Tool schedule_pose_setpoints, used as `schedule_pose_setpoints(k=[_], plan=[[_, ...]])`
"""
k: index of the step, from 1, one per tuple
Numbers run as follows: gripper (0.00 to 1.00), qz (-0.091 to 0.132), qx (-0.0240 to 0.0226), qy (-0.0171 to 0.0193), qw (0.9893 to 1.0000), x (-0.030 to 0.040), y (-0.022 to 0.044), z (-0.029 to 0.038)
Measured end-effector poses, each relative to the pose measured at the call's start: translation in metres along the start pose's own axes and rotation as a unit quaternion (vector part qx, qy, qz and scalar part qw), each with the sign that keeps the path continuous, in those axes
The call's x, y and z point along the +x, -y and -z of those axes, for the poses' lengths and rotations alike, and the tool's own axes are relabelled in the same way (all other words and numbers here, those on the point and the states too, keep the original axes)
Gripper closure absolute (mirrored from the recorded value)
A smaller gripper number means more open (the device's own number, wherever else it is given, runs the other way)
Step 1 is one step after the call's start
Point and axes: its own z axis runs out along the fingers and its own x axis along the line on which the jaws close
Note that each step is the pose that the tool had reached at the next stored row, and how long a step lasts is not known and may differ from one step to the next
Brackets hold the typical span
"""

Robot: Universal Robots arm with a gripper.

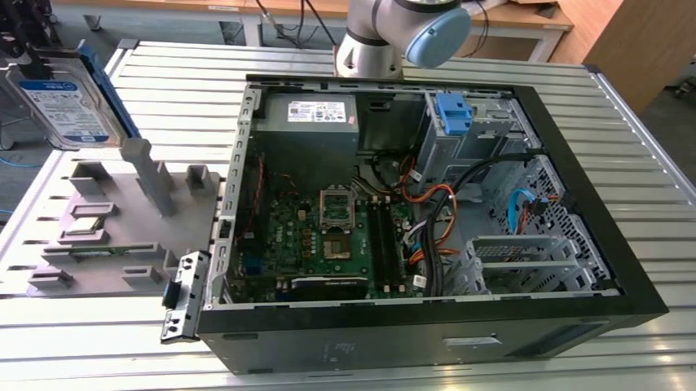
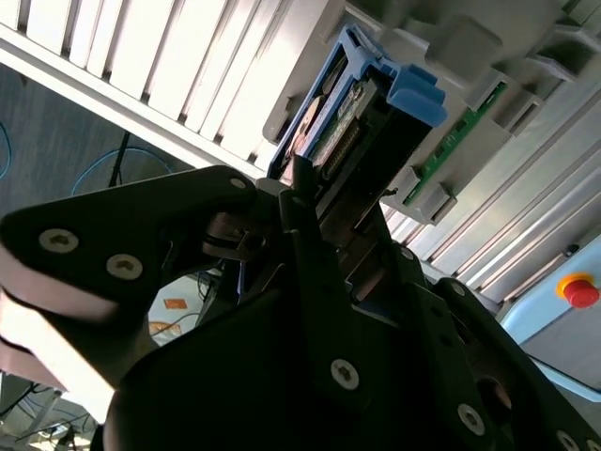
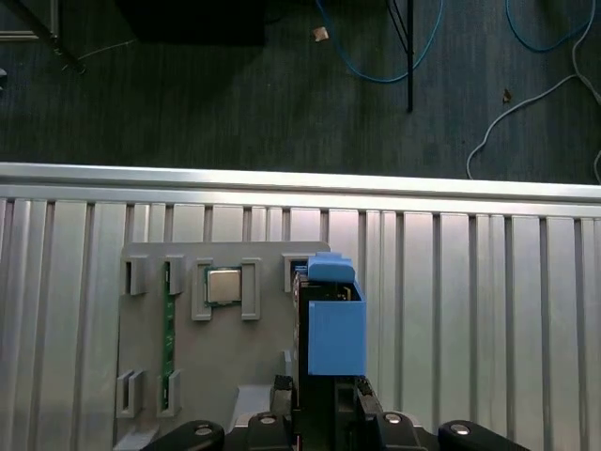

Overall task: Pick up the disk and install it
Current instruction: 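Pick up the disk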

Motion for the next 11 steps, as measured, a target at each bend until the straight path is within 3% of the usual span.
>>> schedule_pose_setpoints(k=[6,11], plan=[[0.65,0.000,0.0000,0.0000,1.0000,-0.0009,-0.0008,0.0143],[0.65,0.000,0.0001,0.0000,1.0000,-0.0010,-0.0009,0.0150]])
